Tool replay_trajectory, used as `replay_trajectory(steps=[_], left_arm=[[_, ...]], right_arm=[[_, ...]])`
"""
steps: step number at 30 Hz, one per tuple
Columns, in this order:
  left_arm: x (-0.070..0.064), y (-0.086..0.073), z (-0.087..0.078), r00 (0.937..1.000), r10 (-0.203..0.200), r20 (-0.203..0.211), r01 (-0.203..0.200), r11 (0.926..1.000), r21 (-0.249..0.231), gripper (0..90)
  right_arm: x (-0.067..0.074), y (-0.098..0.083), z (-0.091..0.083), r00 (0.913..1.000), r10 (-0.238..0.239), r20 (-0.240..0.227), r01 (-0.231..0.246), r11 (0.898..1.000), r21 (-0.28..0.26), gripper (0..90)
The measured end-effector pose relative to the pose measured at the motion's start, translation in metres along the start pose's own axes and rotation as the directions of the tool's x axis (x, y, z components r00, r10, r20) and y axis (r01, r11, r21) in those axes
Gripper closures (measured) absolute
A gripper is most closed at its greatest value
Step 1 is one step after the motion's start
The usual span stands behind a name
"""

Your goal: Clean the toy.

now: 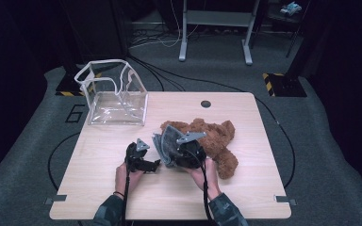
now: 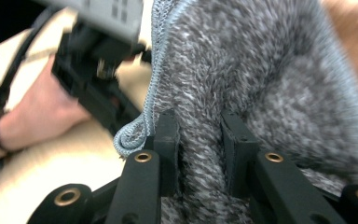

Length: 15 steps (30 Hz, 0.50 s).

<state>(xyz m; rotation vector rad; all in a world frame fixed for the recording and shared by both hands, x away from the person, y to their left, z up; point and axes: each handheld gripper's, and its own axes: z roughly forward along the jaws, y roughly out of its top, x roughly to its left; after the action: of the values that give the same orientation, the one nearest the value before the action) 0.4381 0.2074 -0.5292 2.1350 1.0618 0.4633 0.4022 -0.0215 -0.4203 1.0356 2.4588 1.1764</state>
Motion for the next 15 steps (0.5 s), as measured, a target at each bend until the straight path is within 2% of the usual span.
replay_trajectory(steps=[5,7,9,11,13,15], left_arm=[[-0.001,0.000,0.001,0.9999,-0.008,-0.009,0.008,0.9999,-0.010,5.8],[-0.001,0.000,0.001,0.9999,-0.008,-0.009,0.008,0.9999,-0.009,5.8],[0.000,0.000,0.000,1.0000,-0.001,-0.006,0.001,1.0000,-0.002,5.7],[-0.001,0.000,0.001,0.9999,-0.013,-0.009,0.012,0.9998,-0.014,5.8],[-0.001,0.000,0.001,0.9999,-0.014,-0.009,0.014,0.9998,-0.016,5.8],[-0.001,0.000,0.001,0.9999,-0.014,-0.009,0.014,0.9998,-0.016,5.8]], right_arm=[[-0.007,0.029,-0.017,0.9984,-0.008,0.056,0.012,0.998,-0.065,71.2],[-0.013,0.042,-0.022,0.9957,-0.013,0.092,0.022,0.995,-0.093,71.2],[-0.016,0.053,-0.024,0.9912,-0.019,0.131,0.033,0.994,-0.105,71.1],[-0.020,0.063,-0.024,0.9848,-0.036,0.170,0.057,0.991,-0.120,71.0],[-0.021,0.070,-0.024,0.9802,-0.017,0.197,0.042,0.991,-0.123,70.9],[-0.024,0.076,-0.020,0.9734,-0.025,0.228,0.054,0.991,-0.121,70.9]])
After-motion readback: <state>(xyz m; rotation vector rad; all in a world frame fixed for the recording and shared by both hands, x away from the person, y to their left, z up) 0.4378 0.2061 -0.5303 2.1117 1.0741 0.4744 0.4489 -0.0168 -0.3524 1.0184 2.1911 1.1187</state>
